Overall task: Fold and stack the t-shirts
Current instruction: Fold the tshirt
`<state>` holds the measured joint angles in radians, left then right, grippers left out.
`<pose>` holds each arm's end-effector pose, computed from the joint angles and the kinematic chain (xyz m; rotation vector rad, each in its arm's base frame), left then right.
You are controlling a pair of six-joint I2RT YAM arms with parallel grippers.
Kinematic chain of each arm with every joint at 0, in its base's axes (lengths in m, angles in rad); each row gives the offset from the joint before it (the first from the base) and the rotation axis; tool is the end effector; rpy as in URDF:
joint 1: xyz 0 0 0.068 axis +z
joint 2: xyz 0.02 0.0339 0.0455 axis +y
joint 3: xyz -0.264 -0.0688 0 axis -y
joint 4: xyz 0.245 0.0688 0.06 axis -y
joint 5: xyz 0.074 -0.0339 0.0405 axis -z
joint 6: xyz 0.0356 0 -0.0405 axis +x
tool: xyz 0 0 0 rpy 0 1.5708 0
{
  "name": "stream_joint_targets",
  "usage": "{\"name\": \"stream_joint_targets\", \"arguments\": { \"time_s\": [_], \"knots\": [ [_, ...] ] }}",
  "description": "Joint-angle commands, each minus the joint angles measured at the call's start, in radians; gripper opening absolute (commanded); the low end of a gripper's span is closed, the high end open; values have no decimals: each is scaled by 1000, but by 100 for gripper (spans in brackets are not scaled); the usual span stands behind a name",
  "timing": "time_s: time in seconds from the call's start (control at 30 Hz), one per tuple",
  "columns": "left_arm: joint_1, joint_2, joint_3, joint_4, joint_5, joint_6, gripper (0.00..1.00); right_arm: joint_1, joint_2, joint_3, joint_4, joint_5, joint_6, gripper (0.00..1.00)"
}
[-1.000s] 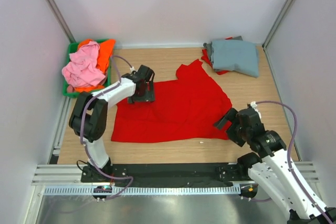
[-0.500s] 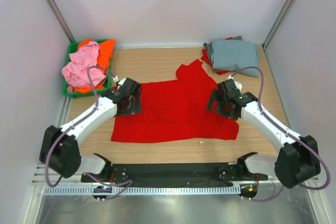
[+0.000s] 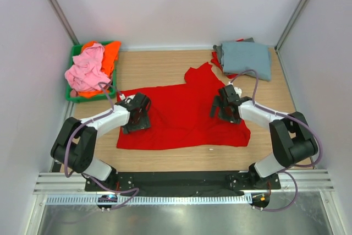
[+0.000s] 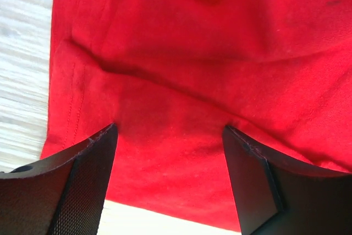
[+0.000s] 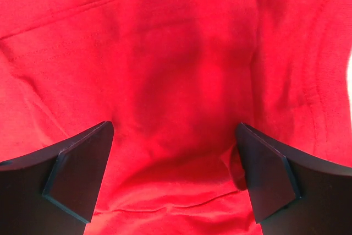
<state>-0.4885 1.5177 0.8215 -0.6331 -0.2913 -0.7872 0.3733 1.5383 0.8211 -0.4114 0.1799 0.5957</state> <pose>0.2329 -0.1122 0.1611 -0.4614 2.7350 0.1264 0.2650 0.0970 0.1630 0.3498 2.6452 0.0664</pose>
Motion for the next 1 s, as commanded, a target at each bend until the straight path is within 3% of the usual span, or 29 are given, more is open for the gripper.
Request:
{"name": "stream_joint_targets", "arguments": {
  "time_s": [0.0,0.2,0.37,0.5,0.73,0.97],
  "knots": [
    [4,-36,-117,3,46,-85,79,-2,-36,-98,36,13,96,100],
    [4,-243,-213,-103,77,-168,80,15,-228,-253,0,30,177,100],
    [-15,-375,-153,-194,78,-211,81,15,-271,-189,-75,75,125,100],
    [-18,-383,-45,-276,-24,-166,81,13,-286,-70,-164,142,78,100],
    [-18,-346,-45,-199,-60,-109,74,15,-379,79,-319,214,18,100],
    [-18,-286,-85,-174,-100,-122,69,19,-481,26,-356,153,30,100]
  ]
}}
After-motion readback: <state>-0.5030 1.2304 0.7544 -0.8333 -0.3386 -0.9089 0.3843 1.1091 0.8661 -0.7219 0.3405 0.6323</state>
